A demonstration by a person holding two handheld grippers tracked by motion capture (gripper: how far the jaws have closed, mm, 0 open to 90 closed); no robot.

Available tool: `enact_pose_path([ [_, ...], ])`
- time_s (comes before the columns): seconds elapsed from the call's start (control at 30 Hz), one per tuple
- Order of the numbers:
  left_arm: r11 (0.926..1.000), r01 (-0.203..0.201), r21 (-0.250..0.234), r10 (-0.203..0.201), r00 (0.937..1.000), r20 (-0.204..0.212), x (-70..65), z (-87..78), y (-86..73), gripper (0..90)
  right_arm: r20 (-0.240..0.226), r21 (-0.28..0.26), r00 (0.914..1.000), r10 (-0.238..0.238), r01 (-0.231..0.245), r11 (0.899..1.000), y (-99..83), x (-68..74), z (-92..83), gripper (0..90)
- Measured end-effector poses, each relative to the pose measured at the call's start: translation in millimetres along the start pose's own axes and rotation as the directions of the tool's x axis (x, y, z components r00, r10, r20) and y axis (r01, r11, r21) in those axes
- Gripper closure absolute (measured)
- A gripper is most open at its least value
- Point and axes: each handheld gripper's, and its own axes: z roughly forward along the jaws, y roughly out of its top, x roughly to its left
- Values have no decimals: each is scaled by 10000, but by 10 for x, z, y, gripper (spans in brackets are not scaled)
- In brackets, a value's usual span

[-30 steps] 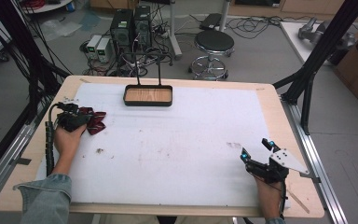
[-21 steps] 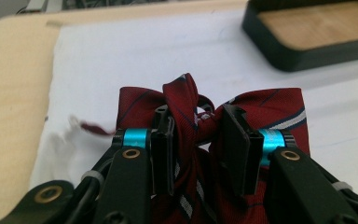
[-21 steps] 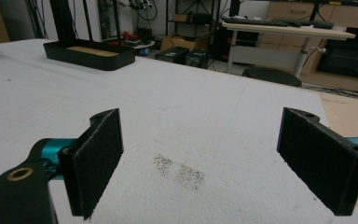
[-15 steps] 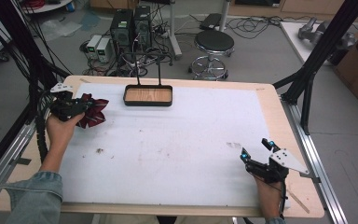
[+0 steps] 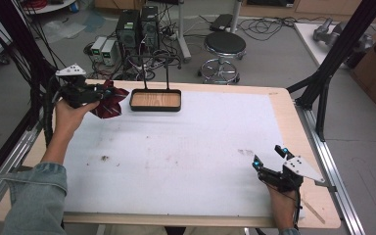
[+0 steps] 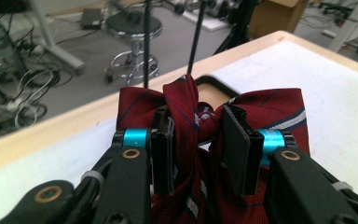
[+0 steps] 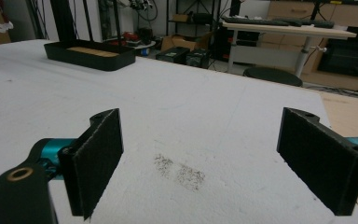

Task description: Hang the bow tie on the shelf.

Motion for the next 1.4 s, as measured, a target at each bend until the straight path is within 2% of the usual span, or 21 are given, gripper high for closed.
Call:
enact_pose_path([
  [0.03, 10000, -57, -51, 58, 10000, 79, -3, 18, 43, 658, 1, -11, 10000, 0, 0, 10000, 0, 0, 0, 134],
  [0.07, 9998, -132, -180, 138, 9994, 325, -6, 61, 132, 658, 0, -11, 10000, -7, 7, 10000, 0, 0, 0, 134],
  [0.1, 9998, -132, -180, 138, 9994, 325, -6, 61, 132, 658, 0, -11, 10000, -7, 7, 10000, 0, 0, 0, 134],
  [0.13, 9994, -160, -303, 176, 9984, 532, 3, 105, 226, 658, -5, -9, 10000, 16, -16, 10000, 0, 1, 1, 134],
  [0.17, 9994, -160, -303, 176, 9984, 532, 3, 105, 226, 658, -5, -9, 10000, 16, -16, 10000, 0, 1, 1, 134],
  [0.2, 9988, -219, -444, 250, 9972, 708, 10, 144, 309, 658, -11, -14, 10000, 33, -33, 10000, 0, 1, 2, 134],
  [0.23, 9988, -219, -444, 250, 9972, 708, 10, 144, 309, 658, -15, -15, 10000, 34, -34, 10000, 0, 1, 2, 134],
  [0.3, 9982, -258, -538, 307, 9952, 931, 23, 198, 413, 658, -33, 14, 10000, 48, -48, 10000, -1, 2, 1, 134],
  [0.33, 9987, -170, -481, 215, 9954, 932, 34, 251, 487, 658, -43, 21, 10000, 52, -52, 10000, -1, 2, 1, 134],
  [0.47, 9992, -121, -379, 160, 9945, 1034, 77, 371, 609, 658, -56, 29, 10000, 59, -59, 10000, -2, 1, 2, 134],
  [0.67, 9989, -37, -469, 88, 9939, 1095, 115, 479, 715, 658, -85, 50, 9999, 59, -58, 10000, -2, 3, 5, 134],
  [0.73, 9981, 48, -611, 14, 9948, 1017, 126, 522, 758, 658, -113, 56, 9999, -4, 5, 10000, -3, 2, 7, 134],
  [0.9, 9989, 28, -467, 6, 9974, 725, 201, 618, 817, 658, -124, 62, 9999, -3, 3, 10000, -3, 4, 8, 134],
  [1.03, 9990, 223, -386, -209, 9991, 366, 293, 646, 818, 657, -118, 63, 9999, -13, 14, 10000, -4, -1, 9, 134],
  [1.07, 9989, 373, -299, -369, 9992, 133, 352, 637, 802, 657, -128, 67, 9999, -6, 7, 10000, -4, -2, 8, 134],
  [1.2, 9981, 592, -154, -594, 9982, -123, 437, 600, 760, 656, -134, 87, 9999, 5, -4, 10000, -4, 1, 7, 134],
  [1.4, 9978, 646, 171, -639, 9972, -386, 493, 606, 681, 655, -121, 84, 9999, -7, 8, 10000, -5, 1, 8, 134],
])
